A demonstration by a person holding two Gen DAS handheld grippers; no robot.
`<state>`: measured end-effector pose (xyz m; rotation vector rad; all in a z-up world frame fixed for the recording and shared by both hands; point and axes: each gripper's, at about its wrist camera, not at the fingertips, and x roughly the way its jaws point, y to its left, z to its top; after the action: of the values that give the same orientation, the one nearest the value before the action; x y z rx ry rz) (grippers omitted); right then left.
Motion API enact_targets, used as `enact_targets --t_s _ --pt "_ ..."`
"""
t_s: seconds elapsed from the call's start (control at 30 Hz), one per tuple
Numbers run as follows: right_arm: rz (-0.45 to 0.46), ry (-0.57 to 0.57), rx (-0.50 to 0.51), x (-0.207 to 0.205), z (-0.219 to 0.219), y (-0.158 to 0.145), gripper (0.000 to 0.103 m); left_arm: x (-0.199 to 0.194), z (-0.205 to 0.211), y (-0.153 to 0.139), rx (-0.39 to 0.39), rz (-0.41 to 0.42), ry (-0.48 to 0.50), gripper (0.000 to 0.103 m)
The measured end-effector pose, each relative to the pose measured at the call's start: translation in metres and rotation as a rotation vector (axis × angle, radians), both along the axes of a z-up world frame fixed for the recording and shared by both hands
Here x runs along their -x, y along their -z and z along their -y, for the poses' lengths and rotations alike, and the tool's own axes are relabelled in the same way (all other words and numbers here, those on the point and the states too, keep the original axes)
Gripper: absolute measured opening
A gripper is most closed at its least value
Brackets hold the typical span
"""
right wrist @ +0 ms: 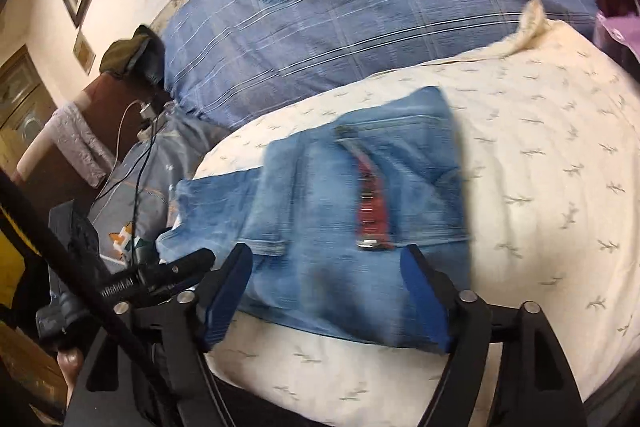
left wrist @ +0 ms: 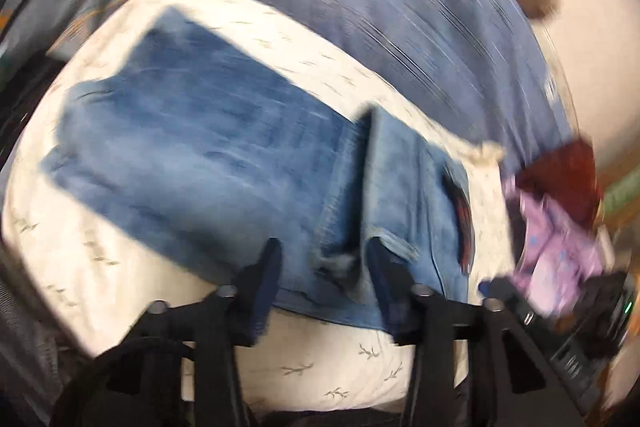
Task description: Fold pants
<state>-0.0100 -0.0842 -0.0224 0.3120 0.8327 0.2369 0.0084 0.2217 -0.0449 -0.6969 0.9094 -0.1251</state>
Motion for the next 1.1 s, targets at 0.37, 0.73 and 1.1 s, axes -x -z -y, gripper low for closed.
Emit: enact_targets --t_s 0.37,0.73,1.1 --pt "-0.079 -0.172 0.029 -0.016 -0.084 0.016 0.079 0.034 -0.096 0.045 0.217 -0.133 -0.340 0.052" --pt "-0.094 -0.201 0.034 -0.021 -0.107 0.019 0.079 -0.007 -0.104 0.065 0.244 -0.190 -0.408 0.035" --pt "-0.175 -0.352 -0.045 -0.072 -0.150 -0.004 0.079 -0.008 -0.100 0.058 0.153 -0.157 -0.392 0.011"
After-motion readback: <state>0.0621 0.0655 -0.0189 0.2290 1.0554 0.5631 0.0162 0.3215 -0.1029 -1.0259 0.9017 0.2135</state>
